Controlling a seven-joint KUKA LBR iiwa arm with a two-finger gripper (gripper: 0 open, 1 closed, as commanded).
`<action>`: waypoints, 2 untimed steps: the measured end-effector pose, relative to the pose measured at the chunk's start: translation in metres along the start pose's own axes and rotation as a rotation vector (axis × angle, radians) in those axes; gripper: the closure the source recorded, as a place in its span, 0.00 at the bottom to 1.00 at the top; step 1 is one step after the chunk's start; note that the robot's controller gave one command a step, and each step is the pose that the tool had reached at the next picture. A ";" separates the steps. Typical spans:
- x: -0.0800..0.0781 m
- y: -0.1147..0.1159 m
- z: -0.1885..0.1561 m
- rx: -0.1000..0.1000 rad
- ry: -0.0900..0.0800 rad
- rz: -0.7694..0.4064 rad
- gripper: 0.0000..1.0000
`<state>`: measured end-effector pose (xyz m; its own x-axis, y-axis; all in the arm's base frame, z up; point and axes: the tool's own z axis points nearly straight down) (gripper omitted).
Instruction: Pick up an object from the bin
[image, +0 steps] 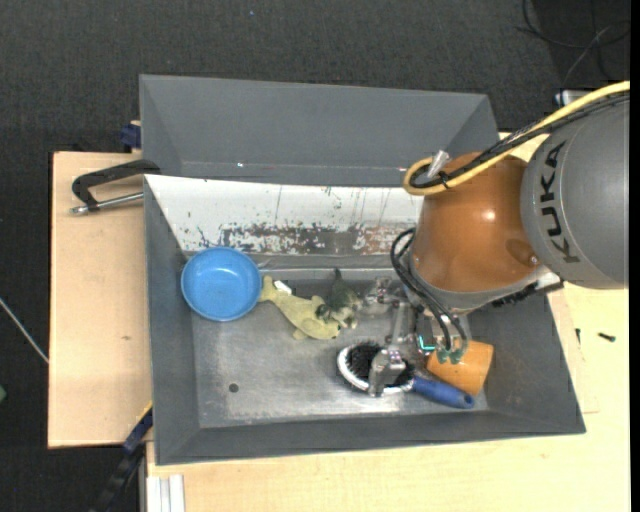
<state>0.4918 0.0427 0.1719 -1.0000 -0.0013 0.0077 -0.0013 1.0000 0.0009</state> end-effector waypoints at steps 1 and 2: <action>-0.014 -0.024 0.102 -0.003 -0.011 0.096 0.00; -0.017 -0.025 0.097 -0.003 -0.025 0.097 1.00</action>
Offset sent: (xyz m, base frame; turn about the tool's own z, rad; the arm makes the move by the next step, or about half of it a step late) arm 0.0112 -0.0256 -0.1019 0.0955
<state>0.5084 0.0182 0.0749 -0.9953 0.0951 -0.0167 0.0950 0.9955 0.0042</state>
